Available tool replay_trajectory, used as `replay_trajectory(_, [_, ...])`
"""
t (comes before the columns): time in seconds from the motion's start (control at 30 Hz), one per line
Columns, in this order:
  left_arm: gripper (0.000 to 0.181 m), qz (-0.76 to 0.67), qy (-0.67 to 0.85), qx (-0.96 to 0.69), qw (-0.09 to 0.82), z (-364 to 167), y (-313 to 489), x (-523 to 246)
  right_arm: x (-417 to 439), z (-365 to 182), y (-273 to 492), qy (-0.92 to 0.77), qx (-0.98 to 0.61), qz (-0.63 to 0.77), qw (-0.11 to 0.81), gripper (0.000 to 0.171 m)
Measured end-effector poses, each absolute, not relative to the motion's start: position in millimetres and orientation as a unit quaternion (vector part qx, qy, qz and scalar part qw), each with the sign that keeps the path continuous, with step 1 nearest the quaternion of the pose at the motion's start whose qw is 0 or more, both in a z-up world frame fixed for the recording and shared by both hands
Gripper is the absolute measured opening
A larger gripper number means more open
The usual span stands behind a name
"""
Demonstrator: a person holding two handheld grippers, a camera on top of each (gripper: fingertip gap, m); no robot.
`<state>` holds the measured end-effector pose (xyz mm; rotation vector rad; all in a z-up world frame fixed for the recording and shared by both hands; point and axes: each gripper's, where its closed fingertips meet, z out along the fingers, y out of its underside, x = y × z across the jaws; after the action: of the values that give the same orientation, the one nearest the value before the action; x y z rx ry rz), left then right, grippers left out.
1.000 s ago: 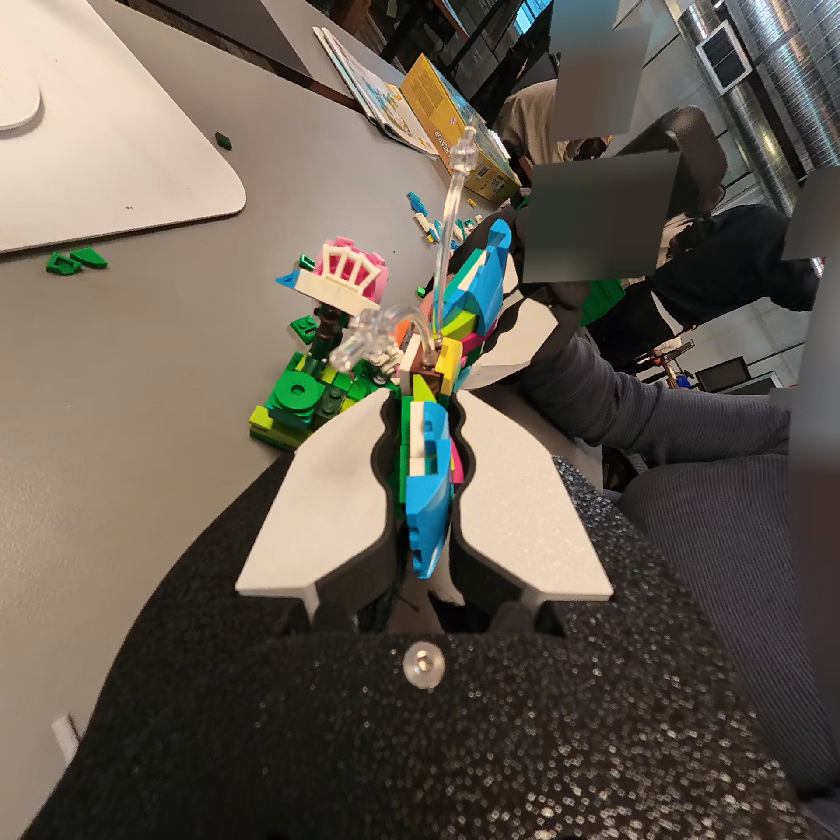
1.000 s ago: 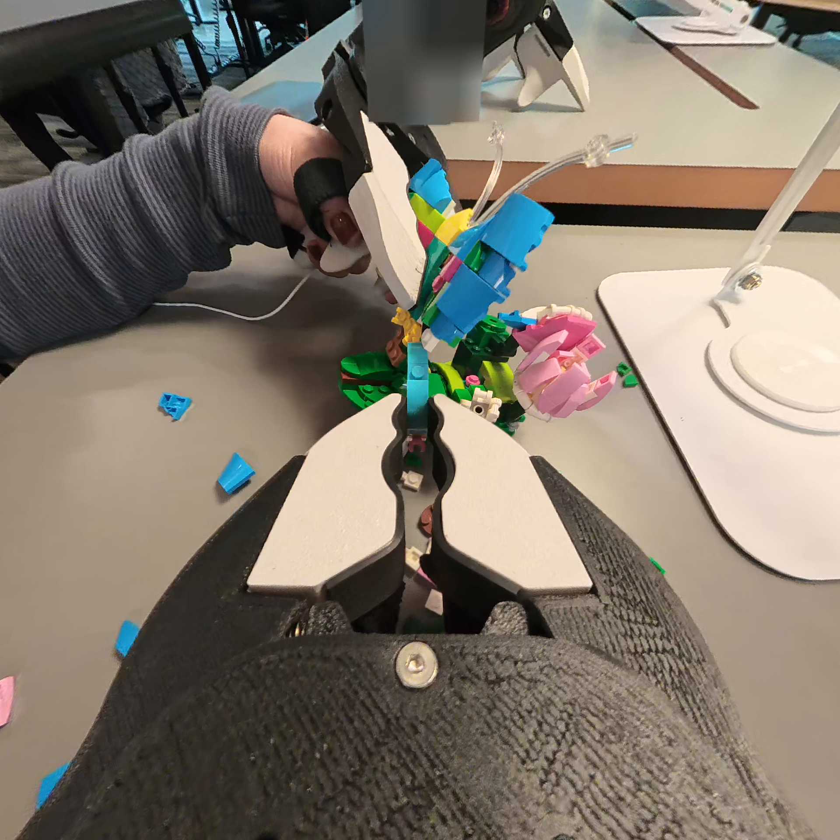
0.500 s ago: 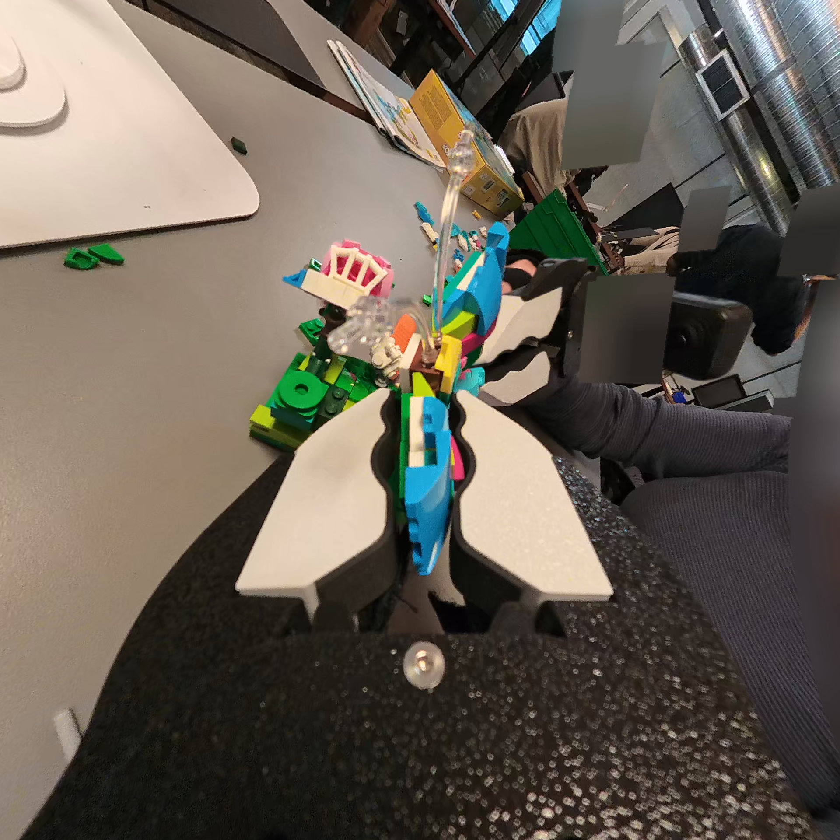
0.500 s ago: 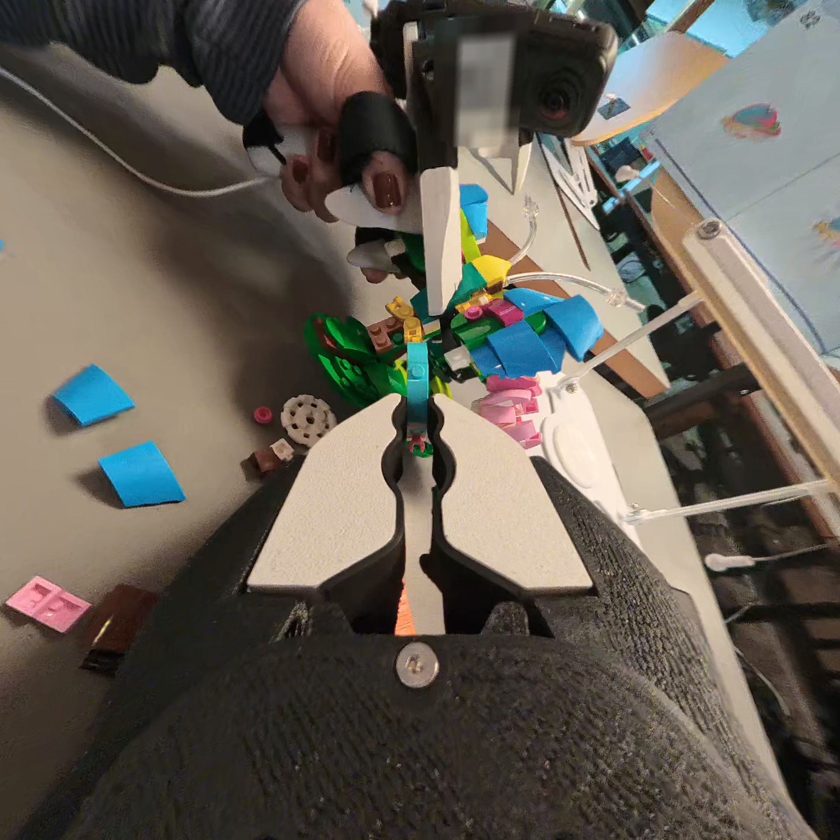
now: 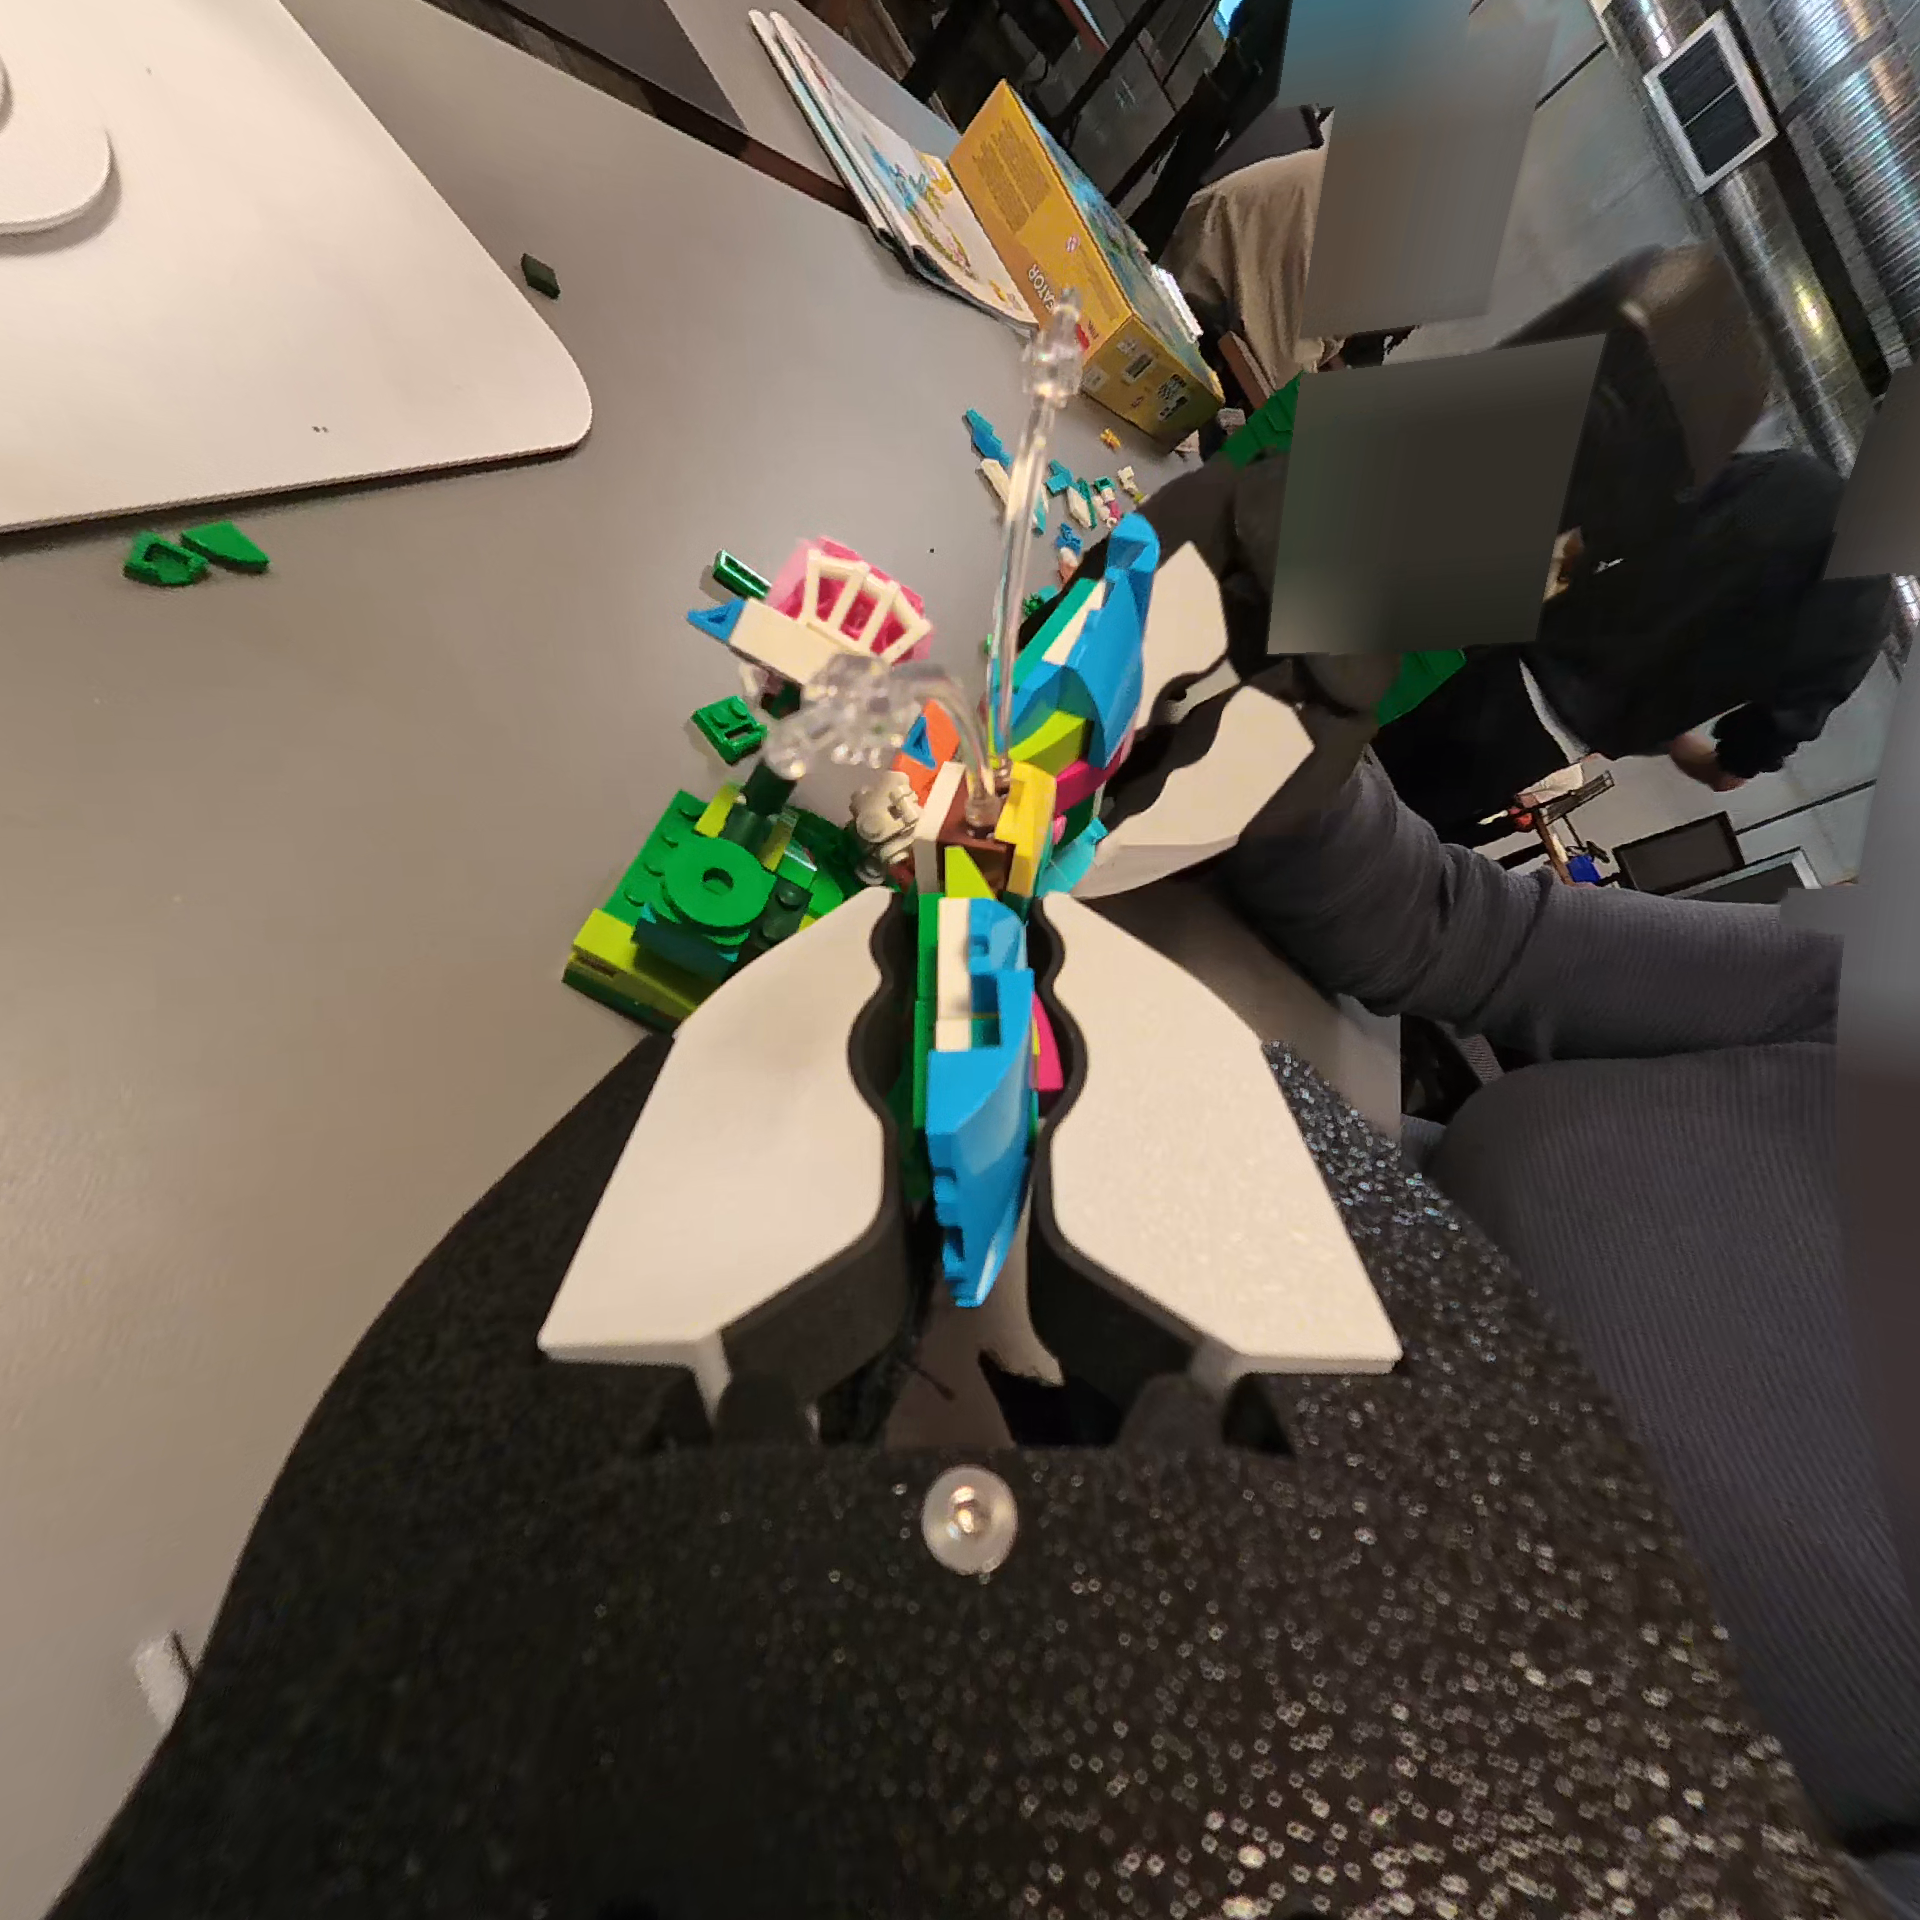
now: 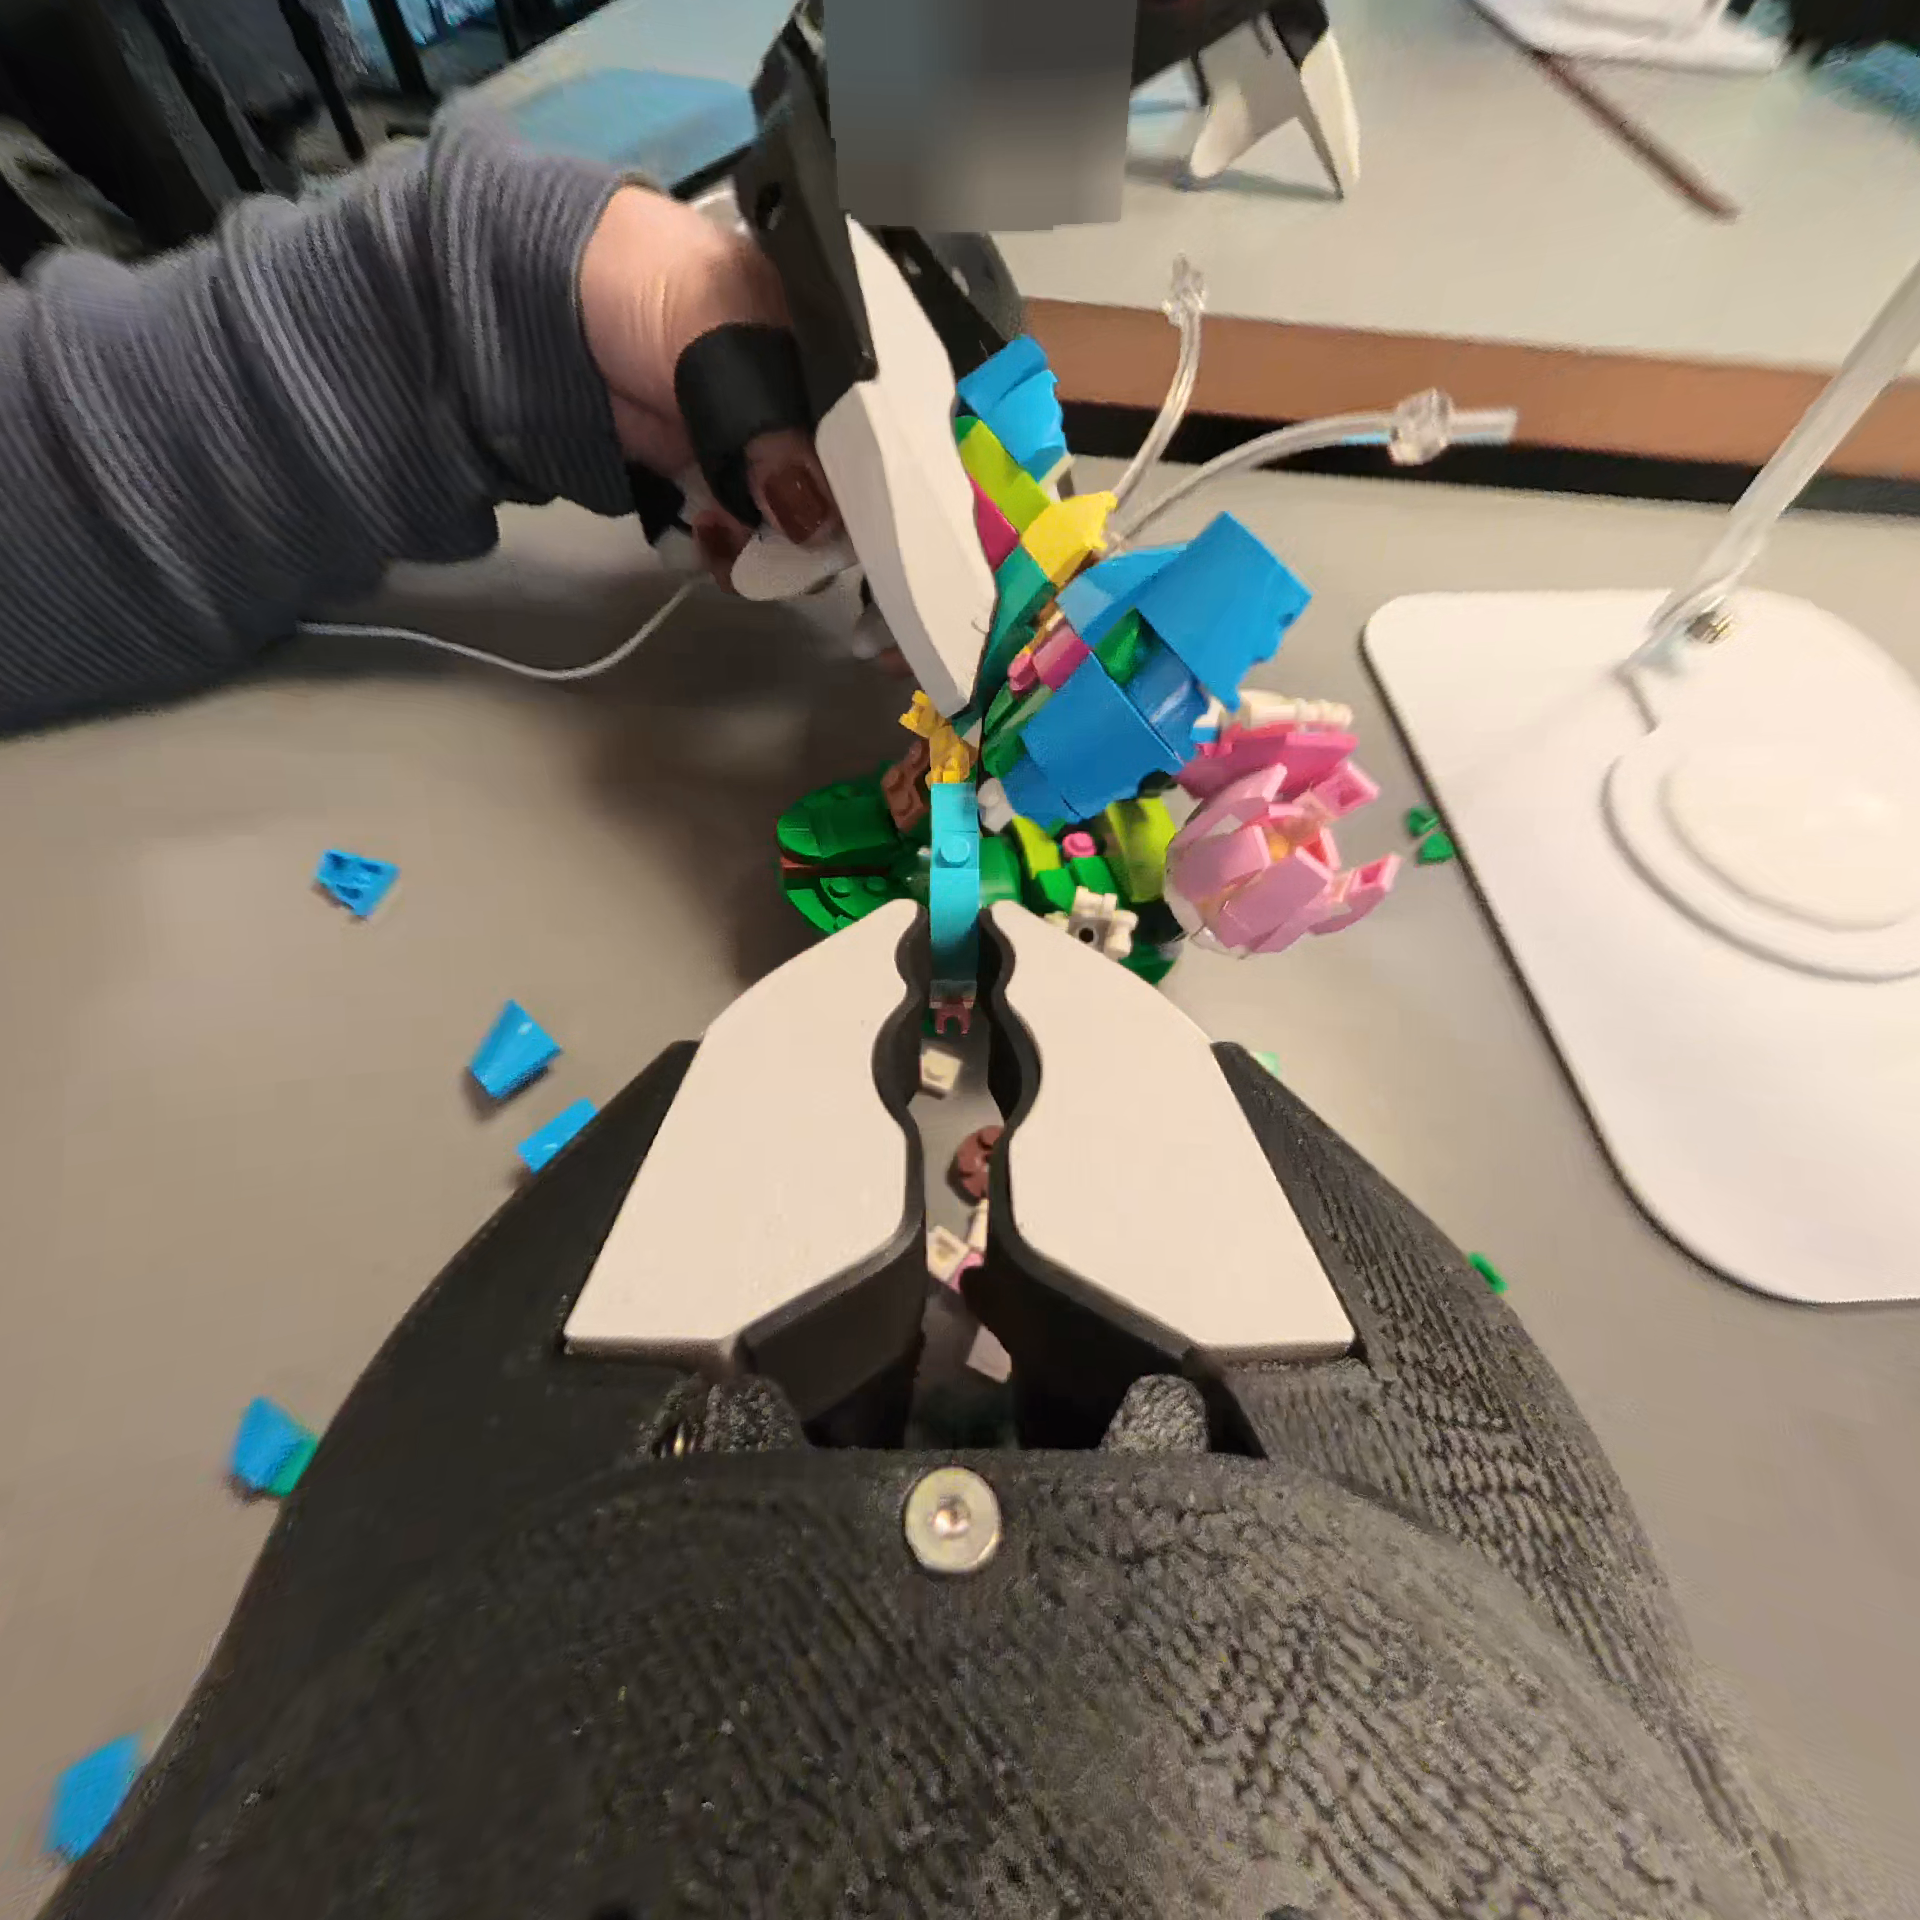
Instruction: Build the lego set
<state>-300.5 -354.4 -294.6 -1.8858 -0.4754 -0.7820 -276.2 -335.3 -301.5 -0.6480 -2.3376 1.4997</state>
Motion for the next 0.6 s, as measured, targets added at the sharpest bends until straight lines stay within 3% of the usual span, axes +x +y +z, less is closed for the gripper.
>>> replay_trajectory(0.03, [0.022, -0.324, -0.196, -0.78, 0.499, -295, -354, -301, -275, -302, -336, -0.807, -0.238, 0.528, 0.12, 0.006])
replay_trajectory(0.33, [0.022, -0.335, -0.17, -0.78, 0.5, -294, -353, -294, -264, -308, -342, -0.709, -0.382, 0.571, -0.16, 0.006])
replay_trajectory(0.6, [0.022, -0.338, -0.172, -0.777, 0.503, -293, -354, -294, -267, -305, -338, -0.699, -0.382, 0.585, -0.155, 0.006])
